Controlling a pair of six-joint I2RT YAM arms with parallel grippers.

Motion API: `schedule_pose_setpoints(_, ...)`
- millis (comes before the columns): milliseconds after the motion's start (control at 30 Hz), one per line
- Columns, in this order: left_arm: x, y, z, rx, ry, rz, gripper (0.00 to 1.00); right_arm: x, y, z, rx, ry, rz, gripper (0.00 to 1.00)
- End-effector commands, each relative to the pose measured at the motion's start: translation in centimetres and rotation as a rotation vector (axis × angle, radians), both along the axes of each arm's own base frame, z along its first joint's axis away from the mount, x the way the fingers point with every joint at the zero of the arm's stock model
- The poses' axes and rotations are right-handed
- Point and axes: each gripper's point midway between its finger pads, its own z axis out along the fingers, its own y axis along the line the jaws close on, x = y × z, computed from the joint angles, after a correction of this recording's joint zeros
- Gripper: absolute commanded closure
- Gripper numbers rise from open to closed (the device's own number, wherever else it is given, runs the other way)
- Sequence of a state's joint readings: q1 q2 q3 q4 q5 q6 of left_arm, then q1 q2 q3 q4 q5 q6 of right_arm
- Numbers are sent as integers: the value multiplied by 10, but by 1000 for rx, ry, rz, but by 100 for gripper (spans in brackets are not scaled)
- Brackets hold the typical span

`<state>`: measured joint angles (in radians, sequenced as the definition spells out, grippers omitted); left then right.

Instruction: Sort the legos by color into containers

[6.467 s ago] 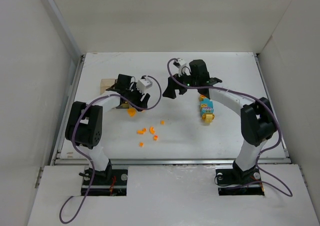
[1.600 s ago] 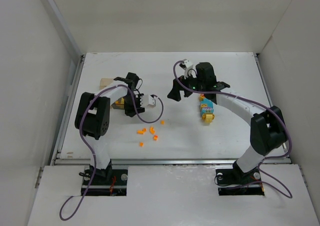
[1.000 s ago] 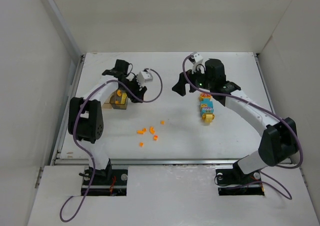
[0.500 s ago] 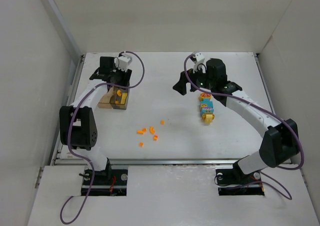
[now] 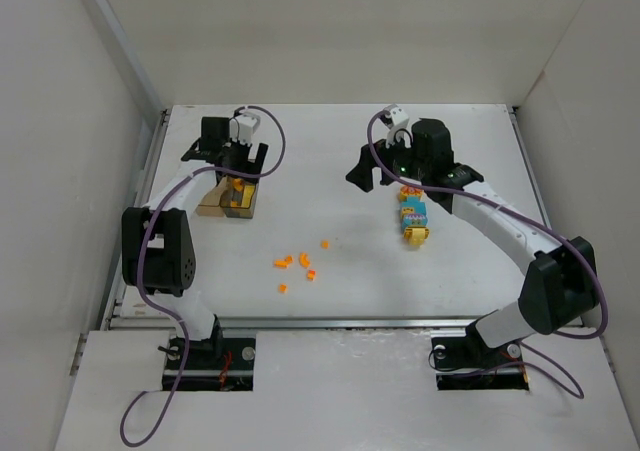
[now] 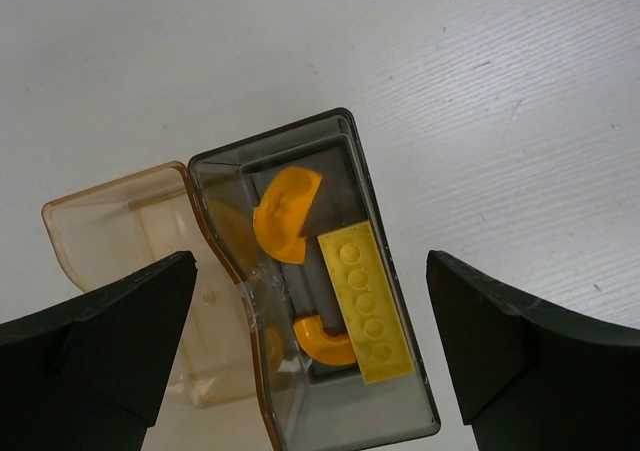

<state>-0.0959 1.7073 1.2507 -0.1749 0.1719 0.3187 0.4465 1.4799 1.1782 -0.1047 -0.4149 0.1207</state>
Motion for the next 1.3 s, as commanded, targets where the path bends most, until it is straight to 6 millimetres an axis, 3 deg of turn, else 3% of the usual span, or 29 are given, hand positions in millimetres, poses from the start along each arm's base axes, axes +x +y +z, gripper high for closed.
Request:
schedule_pose_setpoints(0, 1, 4, 10, 13, -26, -3, 0, 1, 2, 9, 17, -32, 10, 0)
schedule_pose_setpoints(200, -6, -12, 46, 14, -91, -110, 0, 2, 0, 4, -22, -40, -13, 0)
schedule_pose_setpoints(233, -11, -11, 47, 15, -81, -110, 0, -2, 7, -13, -57, -11, -5, 0)
schedule_pose_setpoints(367, -23, -2, 56, 20, -62, -37, 0, -13, 23, -45, -185, 51, -6, 0)
schedule_pose_setpoints(433, -29, 9, 63, 35, -71, 38, 0, -21, 29, -61, -246, 82, -11, 0)
schedule_pose_setpoints(500, -35, 25, 65, 65, -70, 148, 0, -36, 49, -66, -264, 83, 38, 1)
schedule_pose_setpoints(600, -47, 45, 58, 115, -36, 265, 0, -37, 53, -77, -284, 98, 45, 5)
schedule_pose_setpoints(633, -50, 60, 57, 141, -27, 334, 0, -37, 53, -85, -295, 113, 46, 7)
schedule_pose_setpoints(733, -66, 88, 48, 115, 23, 480, 0, -40, 51, -115, -367, 165, 80, 19)
schedule_pose_setpoints(833, -81, 116, 59, 89, -13, 542, 0, -48, 57, -137, -391, 213, 157, 36)
schedule_pose_setpoints(900, -90, 128, 69, 77, -34, 573, 0, -48, 57, -142, -396, 221, 158, 42)
schedule_pose_setpoints(933, -93, 141, 73, 76, -45, 609, 0, -51, 55, -151, -410, 239, 160, 42)
schedule_pose_setpoints(1000, -100, 146, 82, 50, -73, 618, 0, -55, 58, -156, -409, 260, 160, 42)
schedule_pose_setpoints(1033, -106, 152, 81, 44, -71, 635, 0, -58, 61, -160, -412, 274, 163, 36)
schedule_pose_setpoints(1267, -135, 152, 104, -3, -192, 659, 0, -82, 94, -175, -404, 371, 106, 31)
